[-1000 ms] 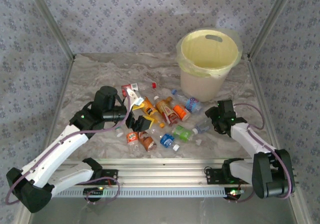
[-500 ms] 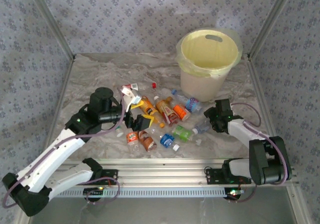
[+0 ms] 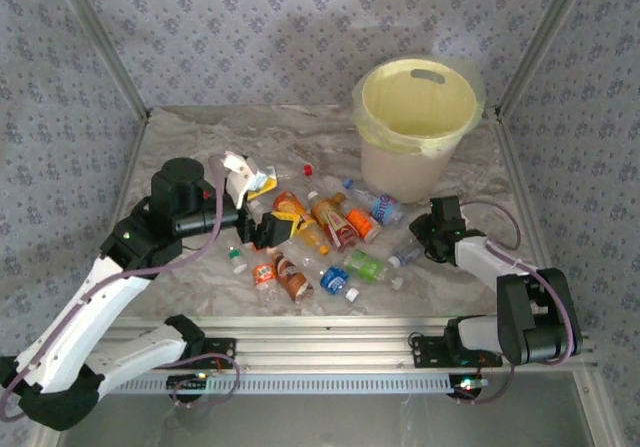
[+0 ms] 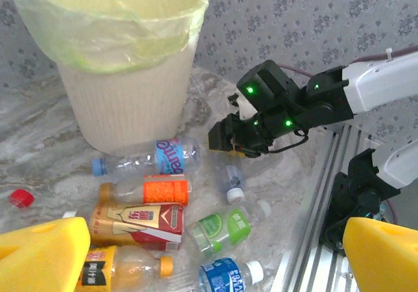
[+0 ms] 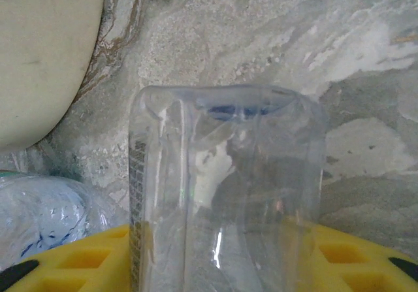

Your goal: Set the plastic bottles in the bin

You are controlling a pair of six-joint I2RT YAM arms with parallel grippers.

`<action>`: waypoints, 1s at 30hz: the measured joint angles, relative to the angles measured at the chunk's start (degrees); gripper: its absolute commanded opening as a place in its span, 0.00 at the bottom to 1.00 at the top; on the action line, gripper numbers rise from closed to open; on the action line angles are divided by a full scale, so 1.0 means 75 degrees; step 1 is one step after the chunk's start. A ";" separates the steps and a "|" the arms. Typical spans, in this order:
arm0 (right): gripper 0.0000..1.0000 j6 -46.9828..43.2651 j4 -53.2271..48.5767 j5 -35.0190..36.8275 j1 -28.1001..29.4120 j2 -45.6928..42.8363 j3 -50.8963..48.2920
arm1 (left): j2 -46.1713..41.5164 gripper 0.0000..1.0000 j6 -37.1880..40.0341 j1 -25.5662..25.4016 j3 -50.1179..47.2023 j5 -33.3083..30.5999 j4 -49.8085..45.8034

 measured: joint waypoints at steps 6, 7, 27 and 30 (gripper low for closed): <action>0.46 -0.0315 -0.0055 0.0105 0.0000 -0.0117 0.0020 | 0.0201 1.00 0.0315 0.0000 0.0434 -0.0096 -0.0379; 0.46 -0.0364 -0.0085 0.0149 0.0000 -0.0160 0.0023 | 0.0256 1.00 0.0370 0.0000 0.0434 -0.0096 -0.0391; 0.42 -0.1408 -0.1603 0.1174 0.0006 -0.1798 0.0440 | 0.1274 1.00 0.1055 0.0099 -0.0306 0.0828 0.0510; 0.43 -0.1571 -0.2104 0.1387 0.0006 -0.2273 0.0624 | 0.1279 1.00 0.0965 0.0102 -0.0565 0.0953 0.0851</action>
